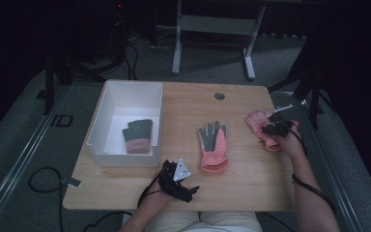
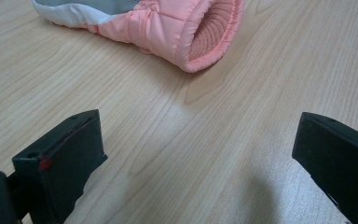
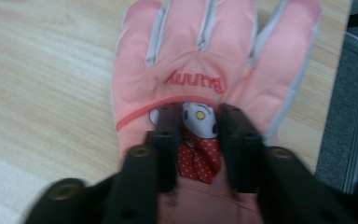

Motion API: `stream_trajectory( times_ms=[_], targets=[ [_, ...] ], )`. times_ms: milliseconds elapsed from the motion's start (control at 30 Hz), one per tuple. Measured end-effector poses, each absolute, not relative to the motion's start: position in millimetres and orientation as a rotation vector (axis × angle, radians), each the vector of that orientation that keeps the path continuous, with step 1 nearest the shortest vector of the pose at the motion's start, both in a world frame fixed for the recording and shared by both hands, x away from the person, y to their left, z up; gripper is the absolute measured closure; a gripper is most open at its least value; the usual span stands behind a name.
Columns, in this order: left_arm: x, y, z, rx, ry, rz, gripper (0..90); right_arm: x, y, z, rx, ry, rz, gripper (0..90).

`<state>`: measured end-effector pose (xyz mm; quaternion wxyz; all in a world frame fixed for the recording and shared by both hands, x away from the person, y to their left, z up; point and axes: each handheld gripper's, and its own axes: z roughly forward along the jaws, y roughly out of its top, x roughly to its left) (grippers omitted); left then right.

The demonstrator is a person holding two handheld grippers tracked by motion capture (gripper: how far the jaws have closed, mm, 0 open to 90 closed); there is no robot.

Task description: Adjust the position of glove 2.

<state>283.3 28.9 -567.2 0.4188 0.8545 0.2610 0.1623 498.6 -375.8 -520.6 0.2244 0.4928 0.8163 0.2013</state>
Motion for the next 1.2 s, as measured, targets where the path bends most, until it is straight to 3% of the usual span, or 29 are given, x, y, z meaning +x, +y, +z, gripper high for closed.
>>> stream_trajectory(
  times_ms=[133, 300, 567, 833, 1200],
  targets=[
    [284.0, 29.8, -566.8, 2.134, 0.658, 0.403, 1.4, 497.1, -376.7, -513.6, 1.451, 2.203, 0.578, 85.5],
    [284.5, 29.4, -567.0, 2.136, 0.662, 0.405, 1.4, 484.7, -373.1, -493.4, 1.504, 2.128, 0.643, 86.7],
    [283.5, 29.1, -566.7, 2.136, 0.658, 0.409, 1.4, 431.4, -356.1, -439.0, 1.585, 1.971, 0.805, 86.7],
    [283.5, 29.4, -566.2, 2.134, 0.658, 0.407, 1.4, 388.8, -338.8, -443.2, 1.641, 1.968, 0.845, 86.7],
    [283.9, 29.8, -566.1, 2.135, 0.653, 0.411, 1.4, 368.2, -318.5, -460.6, 1.638, 1.973, 0.845, 86.5]
  ],
)
